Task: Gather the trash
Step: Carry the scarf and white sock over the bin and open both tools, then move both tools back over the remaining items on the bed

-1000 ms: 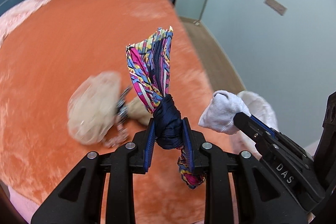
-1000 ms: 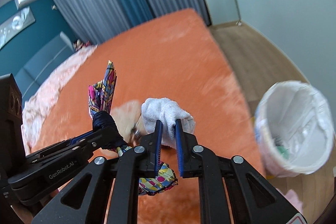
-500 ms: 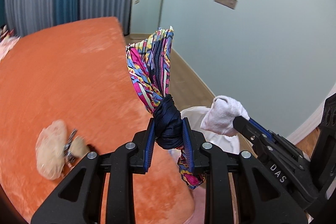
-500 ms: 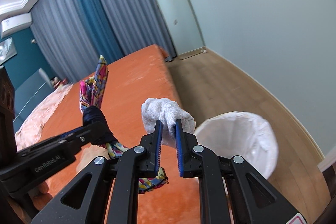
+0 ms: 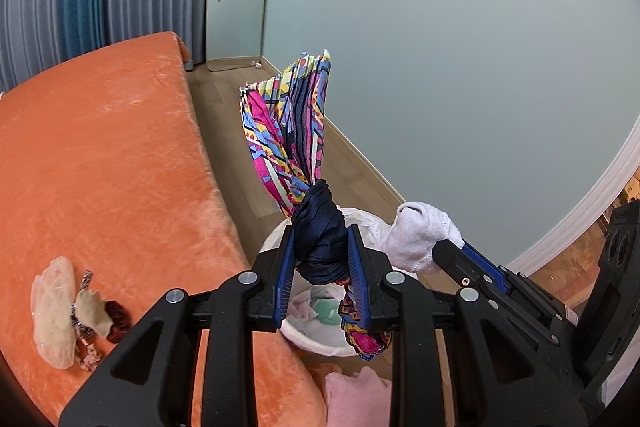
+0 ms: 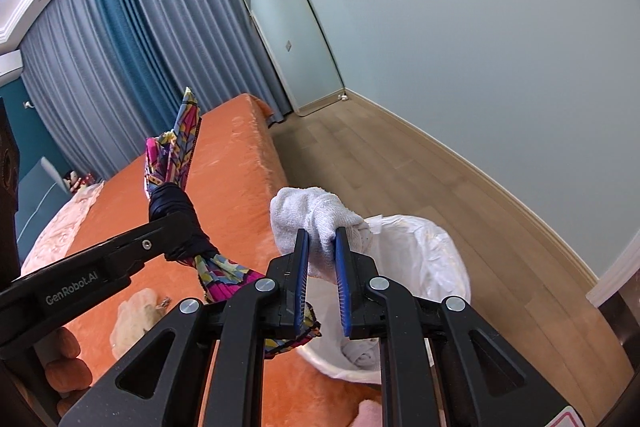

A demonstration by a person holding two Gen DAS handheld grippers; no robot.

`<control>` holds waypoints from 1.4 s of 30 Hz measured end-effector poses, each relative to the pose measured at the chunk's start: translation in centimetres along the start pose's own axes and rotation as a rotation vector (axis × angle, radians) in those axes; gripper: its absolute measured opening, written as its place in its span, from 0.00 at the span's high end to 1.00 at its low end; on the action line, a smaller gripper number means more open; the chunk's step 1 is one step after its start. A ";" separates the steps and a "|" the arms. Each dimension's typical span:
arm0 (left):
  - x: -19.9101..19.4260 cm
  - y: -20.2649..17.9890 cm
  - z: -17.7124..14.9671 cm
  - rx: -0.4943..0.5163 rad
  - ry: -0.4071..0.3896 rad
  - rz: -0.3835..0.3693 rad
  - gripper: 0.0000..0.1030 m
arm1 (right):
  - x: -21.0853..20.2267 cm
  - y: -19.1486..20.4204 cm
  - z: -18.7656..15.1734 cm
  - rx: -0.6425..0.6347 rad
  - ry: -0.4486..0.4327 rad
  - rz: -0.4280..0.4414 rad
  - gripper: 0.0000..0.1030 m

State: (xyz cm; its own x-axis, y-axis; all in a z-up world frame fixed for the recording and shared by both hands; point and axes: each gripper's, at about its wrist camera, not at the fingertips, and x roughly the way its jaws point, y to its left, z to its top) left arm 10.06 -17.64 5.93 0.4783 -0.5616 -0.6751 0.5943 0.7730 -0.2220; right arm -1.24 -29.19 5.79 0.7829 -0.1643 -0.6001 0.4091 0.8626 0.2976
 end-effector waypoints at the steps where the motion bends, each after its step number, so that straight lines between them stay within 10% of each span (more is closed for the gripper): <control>1: 0.4 -0.2 0.1 0.002 0.002 -0.003 0.74 | 0.1 -0.3 0.1 0.000 0.000 -0.002 0.86; 17: 0.1 2.6 -0.1 -0.045 -0.030 0.081 0.58 | 1.0 0.7 -0.4 -0.004 0.016 -0.006 0.71; 42: -7.3 16.2 -7.2 -0.270 -0.033 0.261 0.45 | 1.5 12.9 -7.6 -0.154 0.148 0.111 0.47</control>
State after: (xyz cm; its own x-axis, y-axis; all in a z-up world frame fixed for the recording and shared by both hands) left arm 11.57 1.09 2.23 0.6145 -0.3416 -0.7111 0.2602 0.9387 -0.2261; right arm 1.64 -14.70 3.11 0.7371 -0.0021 -0.6757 0.2394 0.9360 0.2582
